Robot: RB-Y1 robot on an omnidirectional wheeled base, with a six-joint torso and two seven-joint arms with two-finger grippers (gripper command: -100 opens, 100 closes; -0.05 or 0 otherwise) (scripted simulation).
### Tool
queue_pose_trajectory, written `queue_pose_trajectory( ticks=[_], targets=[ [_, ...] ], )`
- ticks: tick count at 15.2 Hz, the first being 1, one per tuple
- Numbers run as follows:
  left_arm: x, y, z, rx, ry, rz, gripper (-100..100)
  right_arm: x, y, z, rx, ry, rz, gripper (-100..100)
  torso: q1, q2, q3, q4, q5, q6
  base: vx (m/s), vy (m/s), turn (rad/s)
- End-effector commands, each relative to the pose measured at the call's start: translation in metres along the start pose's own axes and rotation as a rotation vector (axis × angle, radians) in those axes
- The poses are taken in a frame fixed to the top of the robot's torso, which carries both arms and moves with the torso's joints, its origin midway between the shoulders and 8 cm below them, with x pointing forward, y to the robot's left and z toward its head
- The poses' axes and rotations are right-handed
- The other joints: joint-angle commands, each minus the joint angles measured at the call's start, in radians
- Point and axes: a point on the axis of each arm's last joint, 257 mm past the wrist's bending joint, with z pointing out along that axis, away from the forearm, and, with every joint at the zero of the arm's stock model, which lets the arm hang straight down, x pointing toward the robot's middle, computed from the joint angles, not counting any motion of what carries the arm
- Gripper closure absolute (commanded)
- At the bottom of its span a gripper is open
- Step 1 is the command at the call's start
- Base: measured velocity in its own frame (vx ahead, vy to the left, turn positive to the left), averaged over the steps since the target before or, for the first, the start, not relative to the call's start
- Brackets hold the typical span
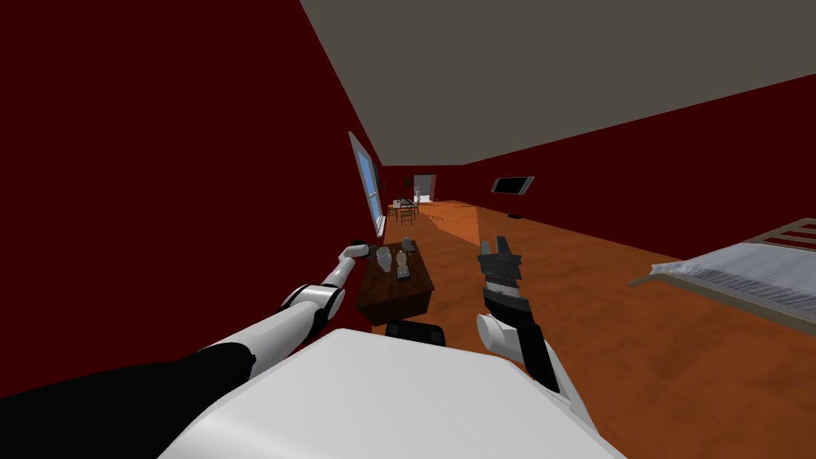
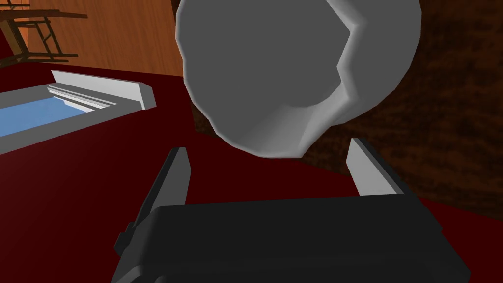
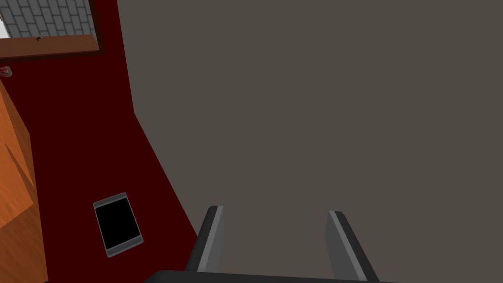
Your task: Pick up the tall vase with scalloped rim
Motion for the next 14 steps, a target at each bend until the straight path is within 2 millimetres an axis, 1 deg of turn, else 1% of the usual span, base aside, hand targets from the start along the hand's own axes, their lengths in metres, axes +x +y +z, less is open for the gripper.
queue_pose_trajectory(
  ticks=[1,2,7,8,10,14],
  targets=[
    [0.005,0.005,0.001,-0.057,0.012,-0.025,-100,0.000,0.000,0.000,0.000,0.000,0.000,0,0.000,0.000,0.000,0.000,0.000,0.000,0.005,-0.008,-0.025],
    [0.003,0.010,0.002,-0.070,0.008,-0.029,-100,0.000,0.000,0.000,0.000,0.000,0.000,0,0.000,0.000,0.000,0.000,0.000,0.000,0.006,-0.007,-0.024],
    [0.013,0.026,0.001,-0.192,0.028,-0.080,-100,0.000,0.000,0.000,0.000,0.000,0.000,0,0.000,0.000,0.000,0.000,0.000,0.000,0.006,-0.007,-0.023],
    [0.013,0.026,0.001,-0.192,0.028,-0.080,-100,0.000,0.000,0.000,0.000,0.000,0.000,0,0.000,0.000,0.000,0.000,0.000,0.000,0.000,0.000,0.000],
    [0.019,0.033,-0.002,-0.252,0.041,-0.105,-100,0.000,0.000,0.000,0.000,0.000,0.000,0,0.000,0.000,0.000,0.000,0.000,0.000,-0.002,-0.003,-0.018],
    [0.025,0.042,-0.006,-0.316,0.052,-0.131,-100,0.000,0.000,0.000,0.000,0.000,0.000,0,0.000,0.001,0.000,0.000,0.000,0.000,-0.001,-0.002,-0.010]
  ],
)
